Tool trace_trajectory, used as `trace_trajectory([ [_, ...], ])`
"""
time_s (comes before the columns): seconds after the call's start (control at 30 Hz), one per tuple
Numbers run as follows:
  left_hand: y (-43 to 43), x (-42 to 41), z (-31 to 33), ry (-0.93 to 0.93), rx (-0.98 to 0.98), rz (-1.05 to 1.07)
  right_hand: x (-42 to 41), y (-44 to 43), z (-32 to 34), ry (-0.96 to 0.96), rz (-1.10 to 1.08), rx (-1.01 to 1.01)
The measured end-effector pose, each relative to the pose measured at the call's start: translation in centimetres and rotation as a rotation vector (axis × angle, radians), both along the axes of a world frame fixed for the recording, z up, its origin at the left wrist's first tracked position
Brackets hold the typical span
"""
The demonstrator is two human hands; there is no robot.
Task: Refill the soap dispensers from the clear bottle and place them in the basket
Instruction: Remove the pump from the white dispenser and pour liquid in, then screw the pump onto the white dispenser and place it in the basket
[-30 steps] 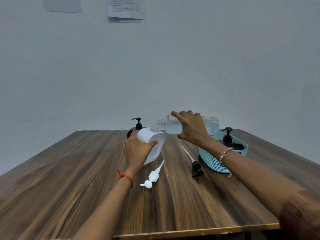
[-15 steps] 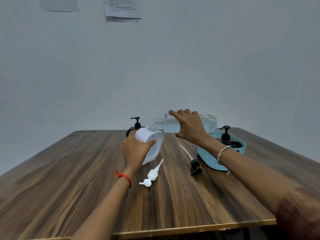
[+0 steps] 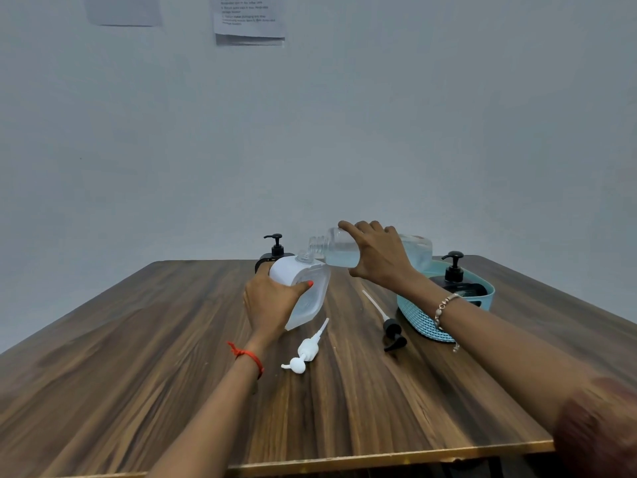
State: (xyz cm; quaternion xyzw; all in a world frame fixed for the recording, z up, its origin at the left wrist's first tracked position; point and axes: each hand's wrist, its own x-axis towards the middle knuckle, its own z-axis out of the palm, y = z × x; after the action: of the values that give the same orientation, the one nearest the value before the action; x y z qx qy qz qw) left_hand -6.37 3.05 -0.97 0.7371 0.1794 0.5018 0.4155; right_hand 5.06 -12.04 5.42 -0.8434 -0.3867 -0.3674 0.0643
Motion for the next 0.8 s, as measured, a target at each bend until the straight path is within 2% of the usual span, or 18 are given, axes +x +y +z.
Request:
trace_trajectory([
  [0.4,1.2,0.2,0.1,-0.026,-0.105,-0.113,0.1,0.6,-0.4,0.218,0.14,0.263],
  [0.53,2.0,0.5,-0.2,-0.03,-0.16,-0.156,0.9,0.5,-0.6,0.428,0.298,0.516],
  [0.8,3.4,1.0,-0.8,-0.041,-0.214,-0.221,4.1,0.5,-2.6,0.836,0.425,0.72],
])
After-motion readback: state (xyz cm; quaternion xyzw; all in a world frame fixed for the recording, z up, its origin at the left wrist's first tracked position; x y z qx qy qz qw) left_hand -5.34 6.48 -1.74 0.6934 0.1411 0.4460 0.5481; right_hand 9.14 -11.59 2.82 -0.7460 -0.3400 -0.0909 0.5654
